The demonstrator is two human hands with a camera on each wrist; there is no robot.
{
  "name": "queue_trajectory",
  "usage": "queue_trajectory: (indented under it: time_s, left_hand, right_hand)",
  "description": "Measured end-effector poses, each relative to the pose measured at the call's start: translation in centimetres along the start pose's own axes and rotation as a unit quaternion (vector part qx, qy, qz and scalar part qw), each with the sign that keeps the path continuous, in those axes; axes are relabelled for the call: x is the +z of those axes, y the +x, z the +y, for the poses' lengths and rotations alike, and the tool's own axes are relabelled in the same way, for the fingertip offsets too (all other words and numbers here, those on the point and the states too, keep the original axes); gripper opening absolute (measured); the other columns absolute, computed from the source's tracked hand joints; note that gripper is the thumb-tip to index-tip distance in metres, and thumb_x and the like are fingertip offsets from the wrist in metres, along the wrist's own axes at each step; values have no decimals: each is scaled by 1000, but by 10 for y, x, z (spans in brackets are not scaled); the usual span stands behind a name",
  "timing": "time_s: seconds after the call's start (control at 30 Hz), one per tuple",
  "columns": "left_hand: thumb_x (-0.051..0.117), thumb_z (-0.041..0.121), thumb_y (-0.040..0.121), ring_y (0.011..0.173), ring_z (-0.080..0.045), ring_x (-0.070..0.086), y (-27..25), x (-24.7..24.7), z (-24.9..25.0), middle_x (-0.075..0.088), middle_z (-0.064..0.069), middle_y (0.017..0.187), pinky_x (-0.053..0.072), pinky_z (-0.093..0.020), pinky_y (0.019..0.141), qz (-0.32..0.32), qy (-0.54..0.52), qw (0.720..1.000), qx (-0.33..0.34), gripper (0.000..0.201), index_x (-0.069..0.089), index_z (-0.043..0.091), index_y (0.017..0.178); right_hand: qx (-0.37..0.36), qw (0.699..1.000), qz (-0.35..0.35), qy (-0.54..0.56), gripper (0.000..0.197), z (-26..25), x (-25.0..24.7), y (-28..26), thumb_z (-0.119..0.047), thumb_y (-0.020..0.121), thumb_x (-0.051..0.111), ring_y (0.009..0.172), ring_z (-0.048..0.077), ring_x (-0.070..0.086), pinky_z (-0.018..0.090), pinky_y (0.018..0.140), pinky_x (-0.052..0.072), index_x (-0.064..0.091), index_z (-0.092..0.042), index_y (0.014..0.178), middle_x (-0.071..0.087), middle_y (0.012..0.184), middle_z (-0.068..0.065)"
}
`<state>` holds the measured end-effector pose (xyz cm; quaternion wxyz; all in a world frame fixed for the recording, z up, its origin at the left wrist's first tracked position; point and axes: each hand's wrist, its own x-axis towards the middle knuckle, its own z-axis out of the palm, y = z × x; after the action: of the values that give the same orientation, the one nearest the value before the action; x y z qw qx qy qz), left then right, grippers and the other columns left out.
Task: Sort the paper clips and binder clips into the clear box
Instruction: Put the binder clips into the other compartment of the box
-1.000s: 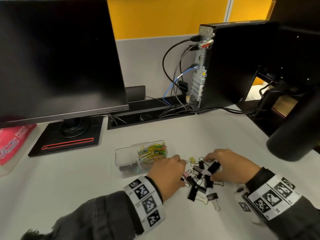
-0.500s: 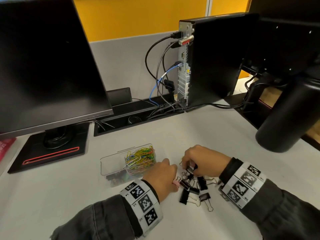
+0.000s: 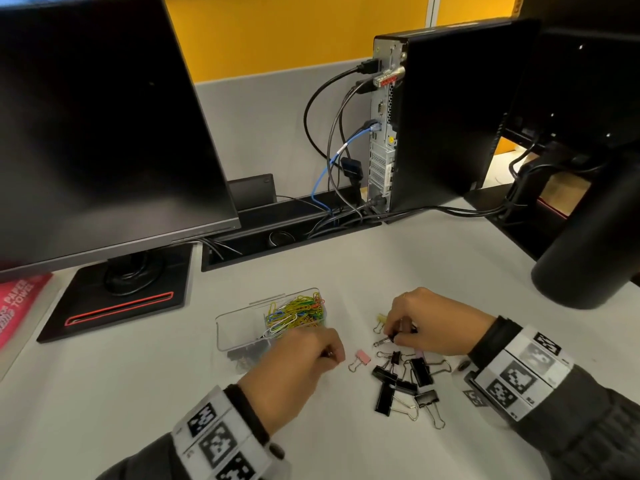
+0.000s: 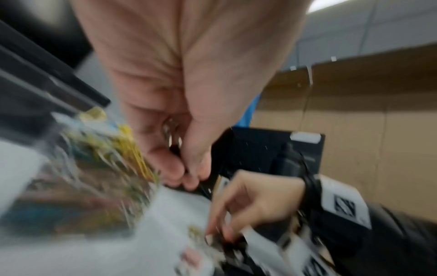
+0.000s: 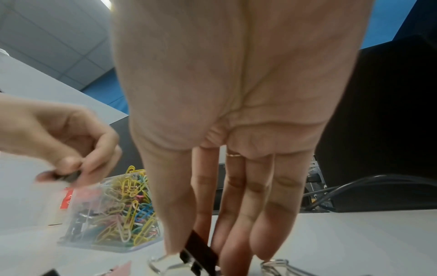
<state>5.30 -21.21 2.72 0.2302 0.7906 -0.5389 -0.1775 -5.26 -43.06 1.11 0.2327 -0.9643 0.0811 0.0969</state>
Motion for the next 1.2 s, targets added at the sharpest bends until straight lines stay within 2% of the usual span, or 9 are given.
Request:
queue_trajectory:
  time_s: [0.13, 0.2, 0.37, 0.53, 0.77, 0.9, 1.0, 1.07, 1.2]
  left_hand:
    - [62, 7, 86, 83, 4, 57, -16, -36, -24, 65, 16, 86, 43, -7, 70, 207, -8, 978, 15, 16, 68, 21, 89]
    - [66, 4, 84, 83, -2, 58, -20, -49, -44, 66, 14, 84, 46, -12, 72, 259, 34, 965, -2, 16, 68, 20, 88]
    - [76, 2, 75, 87, 0, 57, -27, -46, -70, 60, 17, 82, 44, -5, 68, 245, 63, 967, -26, 26, 66, 23, 87]
    - [77, -2, 72, 96, 1, 55, -31, -44, -76, 58, 16, 92, 50, -10, 72, 243, 47, 969, -23, 31, 66, 21, 90]
    - [76, -3, 73, 92, 0, 55, -37, -50, -79, 57, 11, 93, 50, -12, 66, 263, 59, 963, -28, 31, 66, 21, 89]
    - [69, 1, 80, 91, 7, 53, -44, -56, -82, 49, 13, 107, 47, -10, 63, 283, 84, 954, -62, 36, 60, 28, 102]
    - [64, 0, 83, 91, 8, 53, -49, -56, -82, 46, 15, 110, 54, -24, 66, 287, 88, 950, -86, 42, 55, 33, 109]
    - [62, 0, 84, 91, 8, 54, -53, -55, -81, 45, 17, 111, 56, -31, 66, 284, 89, 950, -94, 44, 53, 35, 110]
    - [62, 7, 86, 91, 5, 55, -62, -54, -78, 46, 20, 110, 56, -26, 67, 281, 94, 951, -90, 39, 53, 37, 109]
  right_hand:
    - [0, 1000, -10, 2, 15, 1, 0, 0, -21, 87, 62, 72, 13, 69, 20, 72, 53, 69, -23, 101, 61, 89, -12]
    - [0, 1000, -10, 3, 15, 0, 0, 0, -21, 88, 62, 69, 12, 69, 20, 72, 53, 68, -22, 101, 59, 87, -13]
    - [-10, 1000, 15, -19, 17, -3, -7, -3, -24, 87, 62, 77, 8, 64, 13, 70, 49, 68, -24, 103, 58, 91, -12]
    - [-35, 996, 85, -13, 15, -19, -21, -7, -32, 83, 67, 75, 5, 62, 22, 73, 52, 69, -26, 97, 61, 90, -13]
    - [-109, 976, 178, 57, 12, -84, -40, 3, -34, 80, 70, 71, 6, 63, 14, 65, 47, 71, -24, 86, 65, 83, -10]
    - [-163, 965, 194, 61, 15, -128, -42, 30, -32, 80, 71, 62, 4, 57, 6, 65, 36, 72, -18, 82, 68, 78, -7]
    - [-165, 972, 161, 41, 19, -153, -35, 54, -34, 82, 68, 61, 2, 50, 23, 72, 47, 73, -16, 81, 70, 77, -4]
    - [-148, 977, 150, 23, 25, -160, -32, 65, -38, 86, 64, 68, 9, 56, 31, 76, 51, 75, -15, 84, 71, 82, -1]
    - [-107, 974, 198, 14, 29, -147, -43, 60, -43, 89, 58, 78, 16, 57, 33, 81, 51, 73, -18, 85, 67, 82, -2]
